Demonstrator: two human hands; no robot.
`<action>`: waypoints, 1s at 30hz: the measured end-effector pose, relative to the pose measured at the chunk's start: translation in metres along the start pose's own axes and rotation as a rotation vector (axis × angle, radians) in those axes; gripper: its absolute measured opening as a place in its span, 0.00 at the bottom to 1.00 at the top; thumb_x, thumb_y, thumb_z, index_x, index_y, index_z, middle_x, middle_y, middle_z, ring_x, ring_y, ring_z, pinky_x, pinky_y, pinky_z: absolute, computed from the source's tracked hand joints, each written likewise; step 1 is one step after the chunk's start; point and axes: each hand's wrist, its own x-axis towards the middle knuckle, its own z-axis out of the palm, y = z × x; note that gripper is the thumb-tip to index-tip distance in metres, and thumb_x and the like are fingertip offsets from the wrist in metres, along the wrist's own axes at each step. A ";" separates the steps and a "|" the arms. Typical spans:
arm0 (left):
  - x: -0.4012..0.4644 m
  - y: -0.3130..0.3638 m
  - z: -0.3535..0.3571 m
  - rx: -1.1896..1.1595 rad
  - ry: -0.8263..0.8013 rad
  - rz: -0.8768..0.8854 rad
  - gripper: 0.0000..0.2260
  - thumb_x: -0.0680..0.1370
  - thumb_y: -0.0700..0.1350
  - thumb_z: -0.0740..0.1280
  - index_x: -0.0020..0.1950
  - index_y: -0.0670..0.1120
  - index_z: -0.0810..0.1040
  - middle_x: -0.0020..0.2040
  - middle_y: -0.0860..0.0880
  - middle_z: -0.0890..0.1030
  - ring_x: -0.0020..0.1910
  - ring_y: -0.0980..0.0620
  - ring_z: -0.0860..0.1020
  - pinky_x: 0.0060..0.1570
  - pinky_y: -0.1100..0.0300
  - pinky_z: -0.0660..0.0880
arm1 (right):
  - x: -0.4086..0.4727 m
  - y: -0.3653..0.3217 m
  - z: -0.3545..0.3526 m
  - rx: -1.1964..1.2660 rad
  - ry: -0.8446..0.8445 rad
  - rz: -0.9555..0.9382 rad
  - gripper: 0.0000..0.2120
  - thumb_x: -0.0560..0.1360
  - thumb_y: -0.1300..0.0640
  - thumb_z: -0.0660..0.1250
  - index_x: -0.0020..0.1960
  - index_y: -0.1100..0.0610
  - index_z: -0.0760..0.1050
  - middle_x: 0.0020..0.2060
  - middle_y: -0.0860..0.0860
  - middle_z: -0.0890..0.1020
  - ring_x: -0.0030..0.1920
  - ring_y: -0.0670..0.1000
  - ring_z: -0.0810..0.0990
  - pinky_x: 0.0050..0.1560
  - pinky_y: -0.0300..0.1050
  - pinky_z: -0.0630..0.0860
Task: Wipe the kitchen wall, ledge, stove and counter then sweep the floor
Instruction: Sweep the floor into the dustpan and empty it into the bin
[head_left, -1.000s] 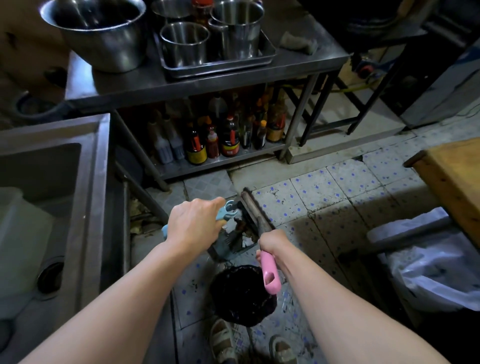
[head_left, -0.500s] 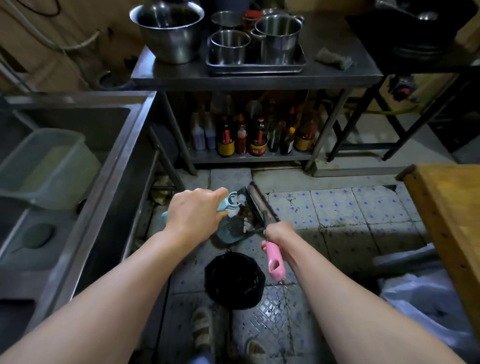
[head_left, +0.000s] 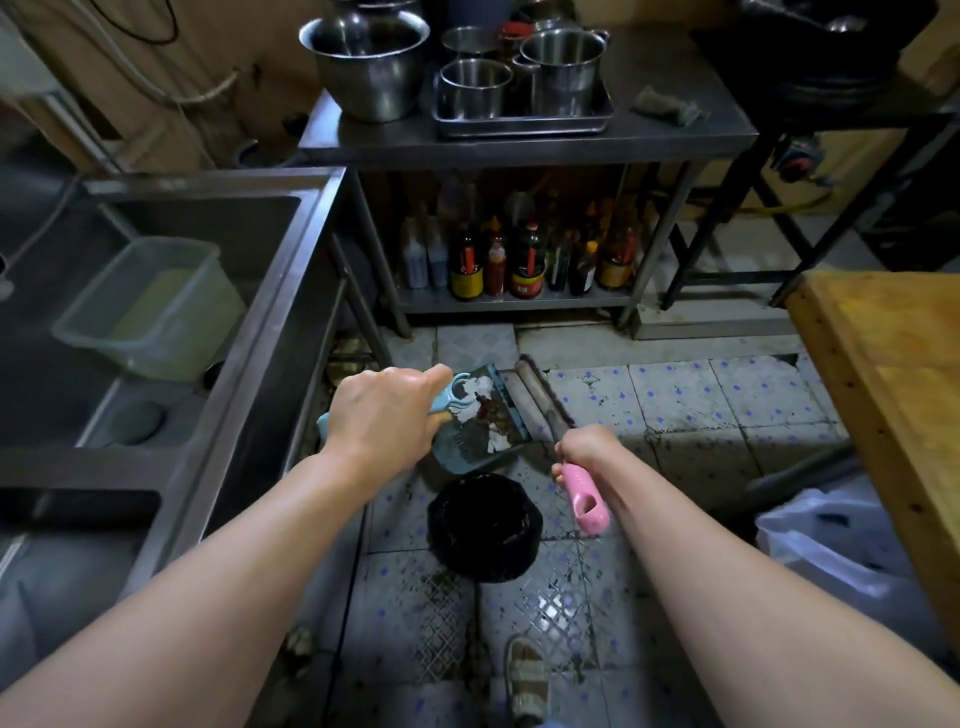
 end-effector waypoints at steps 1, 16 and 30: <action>-0.009 -0.002 -0.003 0.001 0.010 0.004 0.12 0.78 0.57 0.60 0.55 0.50 0.70 0.47 0.51 0.80 0.48 0.45 0.79 0.37 0.57 0.64 | -0.010 0.004 0.001 0.008 0.008 -0.005 0.14 0.76 0.69 0.55 0.61 0.68 0.70 0.40 0.62 0.76 0.17 0.50 0.72 0.17 0.35 0.68; -0.165 -0.024 -0.046 -0.074 0.136 0.068 0.12 0.77 0.57 0.62 0.51 0.49 0.71 0.45 0.50 0.81 0.46 0.44 0.79 0.38 0.57 0.63 | -0.147 0.104 0.038 0.093 0.089 -0.093 0.16 0.77 0.67 0.53 0.64 0.69 0.68 0.36 0.61 0.75 0.13 0.49 0.70 0.17 0.34 0.67; -0.244 0.003 -0.032 0.035 0.247 0.176 0.14 0.66 0.51 0.77 0.41 0.46 0.75 0.29 0.50 0.78 0.25 0.44 0.78 0.26 0.61 0.61 | -0.172 0.166 0.029 0.052 -0.023 -0.059 0.13 0.78 0.67 0.54 0.60 0.69 0.69 0.27 0.60 0.74 0.22 0.53 0.73 0.17 0.34 0.68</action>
